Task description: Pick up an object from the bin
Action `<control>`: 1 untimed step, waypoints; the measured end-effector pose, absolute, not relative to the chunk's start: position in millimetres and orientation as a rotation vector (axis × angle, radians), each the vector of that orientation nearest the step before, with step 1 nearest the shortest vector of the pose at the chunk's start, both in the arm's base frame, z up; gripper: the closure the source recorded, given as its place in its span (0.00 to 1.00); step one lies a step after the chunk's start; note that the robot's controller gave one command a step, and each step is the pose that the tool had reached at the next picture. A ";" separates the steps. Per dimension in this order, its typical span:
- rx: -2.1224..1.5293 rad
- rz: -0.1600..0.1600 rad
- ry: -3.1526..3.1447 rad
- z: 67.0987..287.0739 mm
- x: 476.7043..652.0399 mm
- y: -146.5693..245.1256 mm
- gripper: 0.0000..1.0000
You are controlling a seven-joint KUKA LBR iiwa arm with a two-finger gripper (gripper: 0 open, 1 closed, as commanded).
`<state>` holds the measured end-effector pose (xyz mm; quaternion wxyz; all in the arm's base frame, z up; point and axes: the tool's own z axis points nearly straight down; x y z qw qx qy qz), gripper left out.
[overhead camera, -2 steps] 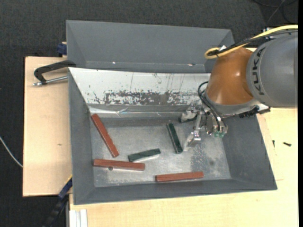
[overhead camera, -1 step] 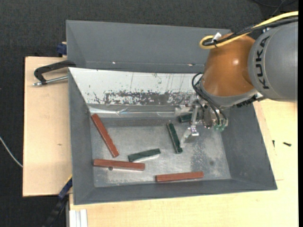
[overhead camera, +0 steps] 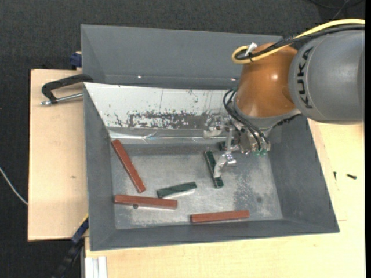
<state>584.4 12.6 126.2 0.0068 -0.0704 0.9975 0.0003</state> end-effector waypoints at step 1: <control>-0.495 0.011 3.102 90.8 592.8 2.6 0.00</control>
Offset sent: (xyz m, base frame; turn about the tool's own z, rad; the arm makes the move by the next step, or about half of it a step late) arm 0.0036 -0.0400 -0.0523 -0.1869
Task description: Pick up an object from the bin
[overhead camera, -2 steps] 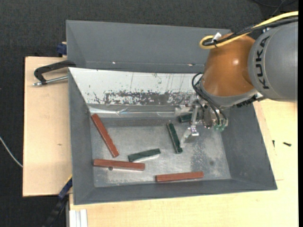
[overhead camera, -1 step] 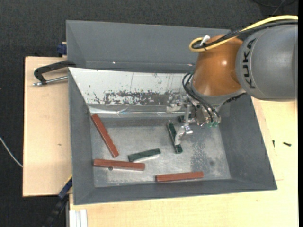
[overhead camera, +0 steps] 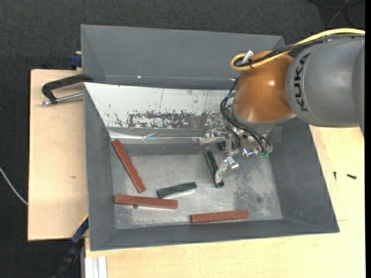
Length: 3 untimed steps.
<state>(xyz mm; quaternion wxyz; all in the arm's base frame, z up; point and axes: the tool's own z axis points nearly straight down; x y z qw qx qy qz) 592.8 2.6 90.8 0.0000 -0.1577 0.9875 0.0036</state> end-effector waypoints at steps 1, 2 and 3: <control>-0.565 -0.001 3.074 85.1 594.8 -18.4 0.00; -0.434 0.001 3.108 77.3 598.6 -37.3 1.00; -0.434 0.001 3.108 77.4 598.6 -37.3 1.00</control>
Offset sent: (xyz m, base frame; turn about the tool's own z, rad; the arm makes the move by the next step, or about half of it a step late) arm 0.0022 -0.0411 -0.0208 0.0405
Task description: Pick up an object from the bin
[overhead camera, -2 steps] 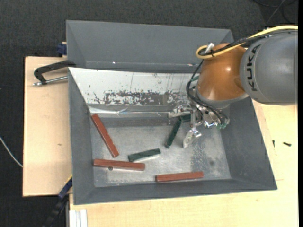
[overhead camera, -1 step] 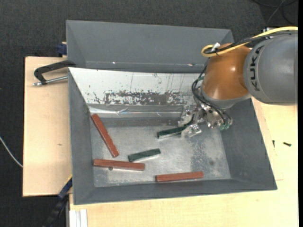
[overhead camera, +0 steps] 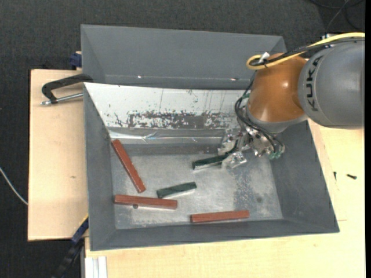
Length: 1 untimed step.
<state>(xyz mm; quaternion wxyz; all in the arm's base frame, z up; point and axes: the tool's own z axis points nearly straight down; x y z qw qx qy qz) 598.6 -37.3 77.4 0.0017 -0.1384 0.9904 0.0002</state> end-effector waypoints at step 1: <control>-0.544 0.001 3.090 271.8 588.6 10.3 1.00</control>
Offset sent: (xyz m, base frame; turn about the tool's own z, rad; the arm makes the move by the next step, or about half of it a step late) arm 0.0000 0.0000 0.0000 0.0000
